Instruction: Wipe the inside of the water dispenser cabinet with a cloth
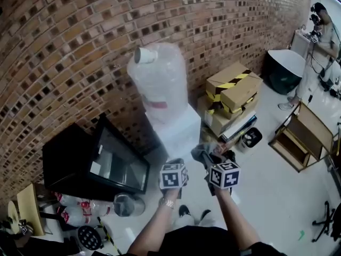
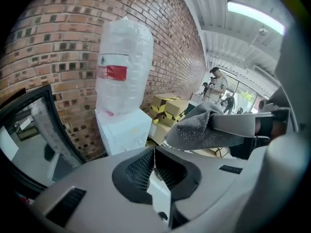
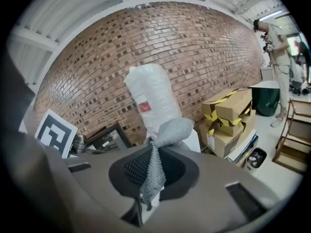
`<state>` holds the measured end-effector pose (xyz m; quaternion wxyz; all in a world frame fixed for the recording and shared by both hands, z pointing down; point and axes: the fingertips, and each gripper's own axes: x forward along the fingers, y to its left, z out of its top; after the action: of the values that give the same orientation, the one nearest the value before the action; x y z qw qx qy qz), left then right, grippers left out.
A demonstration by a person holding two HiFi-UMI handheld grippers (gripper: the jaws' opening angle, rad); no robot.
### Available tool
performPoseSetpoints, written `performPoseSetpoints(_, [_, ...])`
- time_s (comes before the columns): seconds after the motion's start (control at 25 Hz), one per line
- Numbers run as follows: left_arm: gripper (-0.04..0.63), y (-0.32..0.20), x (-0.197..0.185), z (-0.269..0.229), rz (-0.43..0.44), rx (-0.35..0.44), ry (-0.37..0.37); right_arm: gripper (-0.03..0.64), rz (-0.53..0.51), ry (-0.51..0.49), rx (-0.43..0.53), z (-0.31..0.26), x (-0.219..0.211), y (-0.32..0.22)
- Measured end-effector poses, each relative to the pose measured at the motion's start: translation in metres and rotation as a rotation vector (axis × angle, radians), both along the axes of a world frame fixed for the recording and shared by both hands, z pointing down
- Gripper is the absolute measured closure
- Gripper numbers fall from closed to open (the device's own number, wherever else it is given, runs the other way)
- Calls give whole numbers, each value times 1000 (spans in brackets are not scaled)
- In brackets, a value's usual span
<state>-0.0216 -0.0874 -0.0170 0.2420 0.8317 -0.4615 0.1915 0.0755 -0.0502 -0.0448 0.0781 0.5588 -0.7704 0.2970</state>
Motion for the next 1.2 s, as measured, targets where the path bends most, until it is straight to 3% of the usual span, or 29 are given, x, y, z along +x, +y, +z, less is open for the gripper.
performPoseSetpoints(0.24, [588, -10, 16, 33, -13, -20, -64, 595, -40, 1, -58, 42, 10, -18])
performPoseSetpoints(0.48, [597, -25, 25, 107, -73, -78, -57, 595, -66, 1, -89, 128, 32, -42])
performPoseSetpoints(0.64, [597, -34, 32, 198, -97, -93, -38, 595, -74, 29, -95, 224, 42, -59])
performPoseSetpoints(1.0, [593, -90, 55, 420, -47, -23, -60, 595, -141, 124, -37, 495, 38, -128])
performPoseSetpoints(1.2, [592, -139, 29, 500, -42, 16, -82, 595, -185, 143, 29, 602, 21, -183])
